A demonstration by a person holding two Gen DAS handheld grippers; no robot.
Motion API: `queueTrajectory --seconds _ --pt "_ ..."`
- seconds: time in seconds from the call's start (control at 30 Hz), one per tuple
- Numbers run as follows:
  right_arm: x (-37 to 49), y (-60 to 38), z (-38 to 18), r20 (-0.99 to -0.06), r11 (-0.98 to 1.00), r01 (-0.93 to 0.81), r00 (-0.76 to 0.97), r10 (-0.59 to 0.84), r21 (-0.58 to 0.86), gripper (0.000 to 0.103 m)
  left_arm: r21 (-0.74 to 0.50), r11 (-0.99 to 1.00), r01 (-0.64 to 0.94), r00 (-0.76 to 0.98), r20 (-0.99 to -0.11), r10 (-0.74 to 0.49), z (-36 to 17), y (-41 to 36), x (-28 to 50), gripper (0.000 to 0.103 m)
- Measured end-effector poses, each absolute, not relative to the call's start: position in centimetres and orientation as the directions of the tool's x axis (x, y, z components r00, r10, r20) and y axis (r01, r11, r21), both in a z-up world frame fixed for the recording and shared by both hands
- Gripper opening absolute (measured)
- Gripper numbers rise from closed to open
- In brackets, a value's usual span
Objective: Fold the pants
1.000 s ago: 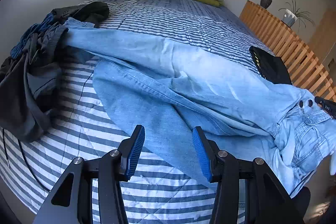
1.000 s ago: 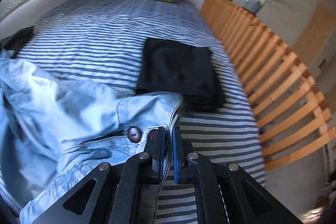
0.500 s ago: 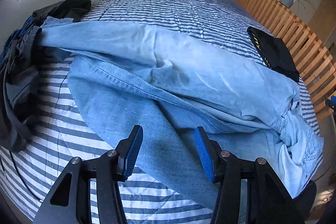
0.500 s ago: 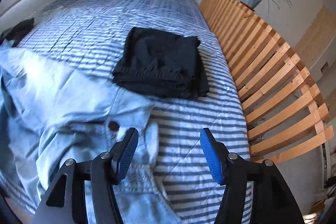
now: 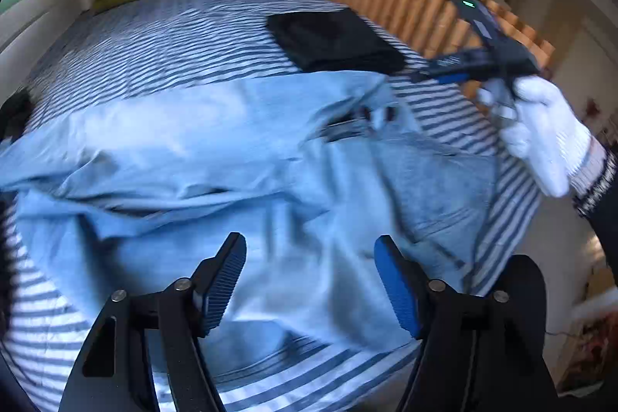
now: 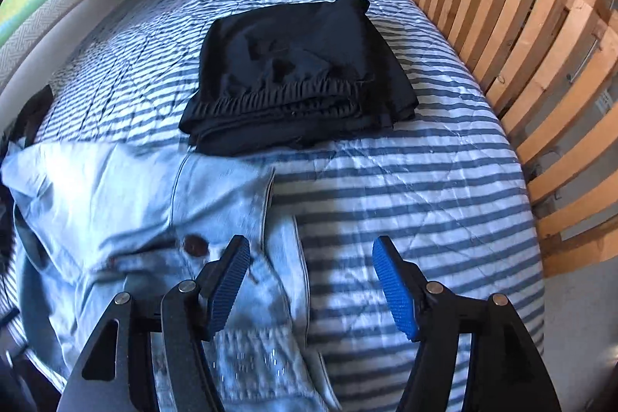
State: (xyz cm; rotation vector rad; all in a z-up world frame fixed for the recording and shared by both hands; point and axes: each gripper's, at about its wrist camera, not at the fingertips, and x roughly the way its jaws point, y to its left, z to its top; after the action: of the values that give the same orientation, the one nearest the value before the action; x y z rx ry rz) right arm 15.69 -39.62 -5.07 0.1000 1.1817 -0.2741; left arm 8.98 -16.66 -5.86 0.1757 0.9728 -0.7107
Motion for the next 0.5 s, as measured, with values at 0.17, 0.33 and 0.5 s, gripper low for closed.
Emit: queueTrajectory --seconds 0.17,0.33,0.5 --pt "16.5 -41.0 -5.0 -0.934 0.973 0.229 0.341 -0.11 -0.031 0.062 -0.16 0.633 0.758 0.266 -0.81 -0.522 -6.4 -26.4 7.5 0.078" --pt "11.3 -43.3 -2.1 -0.908 0.982 0.189 0.407 -0.103 -0.026 0.062 -0.16 0.612 0.775 0.255 -0.806 -0.535 -6.5 -28.3 8.7 0.078" --pt "7.8 -46.1 -0.2 -0.898 0.982 0.185 0.428 -0.102 -0.024 0.062 -0.039 0.476 0.878 0.22 -0.851 -0.476 -8.4 -32.2 6.6 0.078"
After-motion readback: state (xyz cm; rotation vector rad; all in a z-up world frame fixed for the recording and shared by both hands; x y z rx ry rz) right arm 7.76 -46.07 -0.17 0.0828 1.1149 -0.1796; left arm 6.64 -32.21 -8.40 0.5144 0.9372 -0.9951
